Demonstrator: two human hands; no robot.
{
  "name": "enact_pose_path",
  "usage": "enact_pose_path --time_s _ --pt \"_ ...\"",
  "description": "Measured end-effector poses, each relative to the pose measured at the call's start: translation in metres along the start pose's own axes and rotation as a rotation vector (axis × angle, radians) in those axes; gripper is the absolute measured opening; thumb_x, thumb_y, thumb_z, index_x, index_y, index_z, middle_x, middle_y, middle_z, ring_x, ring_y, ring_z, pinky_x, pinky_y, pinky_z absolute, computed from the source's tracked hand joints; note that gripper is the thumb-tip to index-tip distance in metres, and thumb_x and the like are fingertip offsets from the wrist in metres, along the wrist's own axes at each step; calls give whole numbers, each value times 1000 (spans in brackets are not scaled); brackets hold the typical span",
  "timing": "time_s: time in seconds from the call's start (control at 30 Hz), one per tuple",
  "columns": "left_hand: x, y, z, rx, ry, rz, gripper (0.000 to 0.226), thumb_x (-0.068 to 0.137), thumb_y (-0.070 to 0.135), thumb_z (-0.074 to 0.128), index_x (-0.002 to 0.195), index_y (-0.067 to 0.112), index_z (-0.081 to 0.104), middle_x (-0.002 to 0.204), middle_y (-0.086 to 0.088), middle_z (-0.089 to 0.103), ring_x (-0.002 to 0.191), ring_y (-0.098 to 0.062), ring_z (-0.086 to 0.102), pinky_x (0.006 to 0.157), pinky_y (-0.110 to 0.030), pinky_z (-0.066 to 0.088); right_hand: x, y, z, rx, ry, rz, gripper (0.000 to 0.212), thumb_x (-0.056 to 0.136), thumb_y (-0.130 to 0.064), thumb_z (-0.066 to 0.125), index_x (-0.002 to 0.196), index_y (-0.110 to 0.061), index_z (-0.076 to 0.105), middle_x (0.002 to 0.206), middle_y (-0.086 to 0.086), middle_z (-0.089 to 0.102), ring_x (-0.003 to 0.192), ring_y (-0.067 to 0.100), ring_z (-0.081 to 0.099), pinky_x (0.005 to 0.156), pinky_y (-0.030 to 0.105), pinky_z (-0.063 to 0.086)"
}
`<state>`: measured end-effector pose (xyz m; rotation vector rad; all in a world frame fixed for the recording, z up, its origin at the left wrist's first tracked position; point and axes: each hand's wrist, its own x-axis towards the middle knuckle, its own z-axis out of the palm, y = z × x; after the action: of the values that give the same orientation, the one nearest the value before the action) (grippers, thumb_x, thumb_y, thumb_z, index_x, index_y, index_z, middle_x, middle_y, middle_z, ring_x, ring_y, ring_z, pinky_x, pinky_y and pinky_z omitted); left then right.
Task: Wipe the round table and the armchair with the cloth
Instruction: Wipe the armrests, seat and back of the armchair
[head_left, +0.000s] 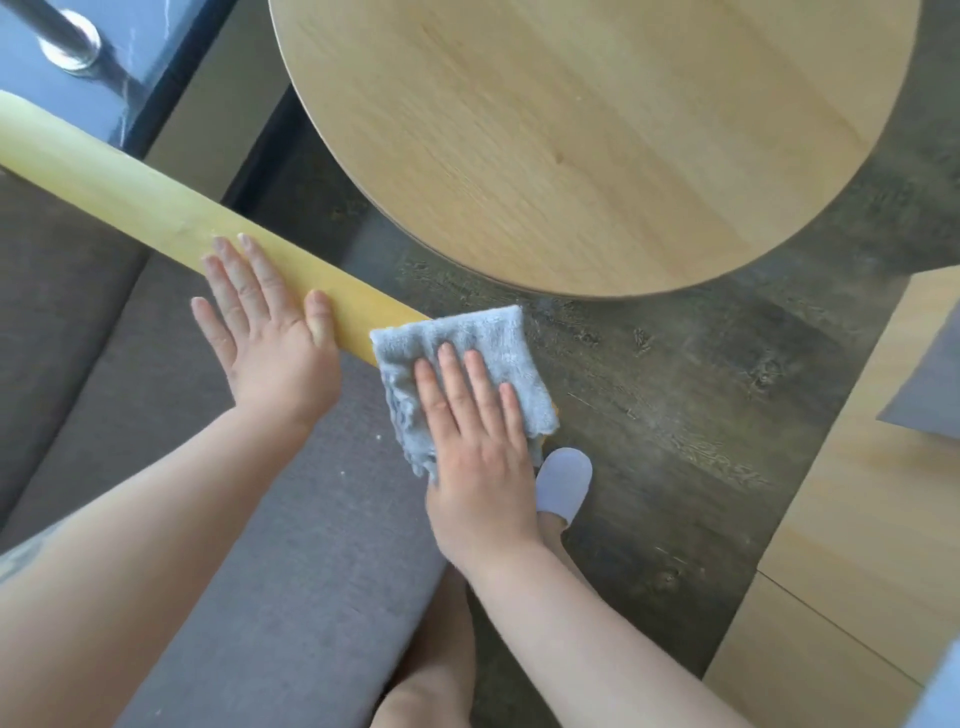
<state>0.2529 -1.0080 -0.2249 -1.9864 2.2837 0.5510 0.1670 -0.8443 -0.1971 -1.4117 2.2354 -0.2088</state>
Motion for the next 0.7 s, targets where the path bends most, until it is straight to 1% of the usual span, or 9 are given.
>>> enact_pose_path --time_s 0.07,0.13,0.2,0.3,0.43,0.5,0.57,0.67,0.7 --pt "-9 13 5 -52 -22 29 69 100 42 22 150 14 -16 158 -7 -20 145 -19 -21 116 -38 -16 -25 24 -1 -9 -5 51 86 78 -15 57 153 -21 15 161 -4 6 148 17 0 117 42 8" --pt "-13 22 11 -70 -43 9 71 100 46 23 151 14 -16 158 -8 -22 144 -20 -22 117 -38 -15 -42 33 -4 18 -25 108 97 70 -15 68 153 -21 18 161 -3 8 148 18 3 116 43 10" --pt "-13 23 13 -27 -59 -4 72 99 49 20 151 14 -16 157 -10 -23 144 -21 -22 117 -38 -15 -29 26 -5 43 -29 68 93 71 -16 65 152 -20 19 160 -2 9 148 19 2 117 43 7" --pt "-9 21 11 39 -72 14 73 99 52 18 150 14 -18 157 -11 -23 144 -22 -23 116 -39 -17 6 18 -9 41 -18 -53 79 79 -16 45 153 -22 16 161 -4 7 147 16 -2 118 41 1" --pt "-13 25 10 25 -79 -17 74 98 54 17 150 15 -19 157 -9 -23 144 -22 -23 116 -39 -16 -21 35 -16 119 -15 61 84 80 -11 54 153 -24 16 161 -7 4 147 14 -4 119 42 8" --pt "-13 25 11 20 -77 -18 73 98 54 16 150 15 -19 157 -9 -23 144 -22 -23 116 -39 -16 -30 39 -16 170 -13 83 76 82 -15 45 152 -24 18 160 -7 5 147 13 -3 119 41 9" --pt "-13 25 11 14 -72 -14 73 98 53 17 150 16 -18 157 -9 -22 144 -22 -22 116 -38 -16 -4 31 -21 222 -17 51 69 82 -22 27 151 -25 23 159 -6 14 147 14 7 119 37 9" --pt "-14 24 11 -5 -40 6 70 99 51 17 151 18 -16 158 -7 -22 144 -22 -22 116 -39 -16 51 24 -32 326 -89 24 62 87 -11 38 147 -28 33 149 -7 37 134 17 33 108 31 22" --pt "-16 24 11 -14 -29 13 68 99 50 17 151 19 -15 158 -6 -22 144 -21 -23 115 -39 -17 59 31 -35 397 -138 74 59 89 -8 41 144 -30 37 144 -9 44 128 17 39 101 30 28"
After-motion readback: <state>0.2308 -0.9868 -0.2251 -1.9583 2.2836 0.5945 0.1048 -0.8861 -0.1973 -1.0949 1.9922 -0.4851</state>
